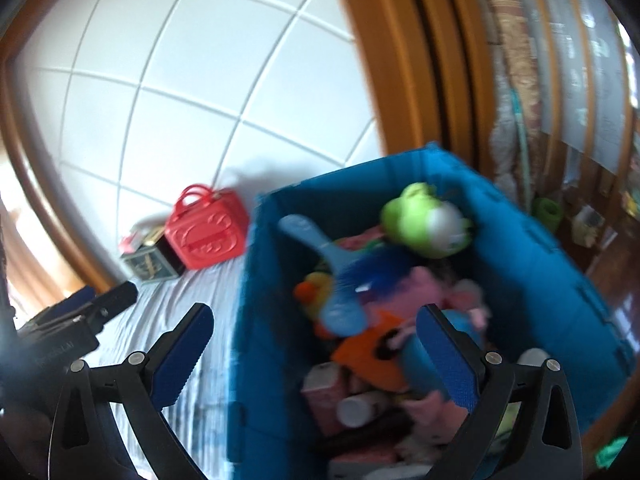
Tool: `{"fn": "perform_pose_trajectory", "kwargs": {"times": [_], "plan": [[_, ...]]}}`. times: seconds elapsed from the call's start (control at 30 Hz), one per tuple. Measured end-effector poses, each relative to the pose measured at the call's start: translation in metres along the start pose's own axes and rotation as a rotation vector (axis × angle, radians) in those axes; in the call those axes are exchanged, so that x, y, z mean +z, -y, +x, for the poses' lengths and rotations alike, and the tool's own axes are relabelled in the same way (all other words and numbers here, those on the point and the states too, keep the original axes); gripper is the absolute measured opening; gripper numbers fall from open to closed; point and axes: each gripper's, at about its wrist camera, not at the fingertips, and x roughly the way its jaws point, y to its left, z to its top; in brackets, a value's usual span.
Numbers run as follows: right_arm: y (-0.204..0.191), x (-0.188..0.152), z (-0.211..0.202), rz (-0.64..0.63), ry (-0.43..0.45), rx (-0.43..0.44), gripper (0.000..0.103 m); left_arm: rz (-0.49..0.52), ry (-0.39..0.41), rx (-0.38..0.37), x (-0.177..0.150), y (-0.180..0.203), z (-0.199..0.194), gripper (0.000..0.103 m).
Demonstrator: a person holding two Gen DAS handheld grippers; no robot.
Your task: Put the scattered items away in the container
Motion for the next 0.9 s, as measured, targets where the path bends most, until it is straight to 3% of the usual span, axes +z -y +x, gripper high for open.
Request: {"fn": "perform_pose_trajectory", "kwargs": {"times": [0.33,0.63,0.9], "plan": [[-0.099,-0.016,0.026,-0.162,-0.087,0.096,0.103,-0.181,0.028,0.098,-0.013,-0.109,-0.039,0.103],[-0.141,-0.033,0.024,-0.198,-0.115,0.106,0.103,-0.202,-0.039,0.170,-0.028,-0.153,-0.051,0.103],[-0.169,-0.042,0.018,-0.217,-0.125,0.076,0.103,-0.212,-0.043,0.173,-0.037,-0.179,-0.062,0.103]]}}
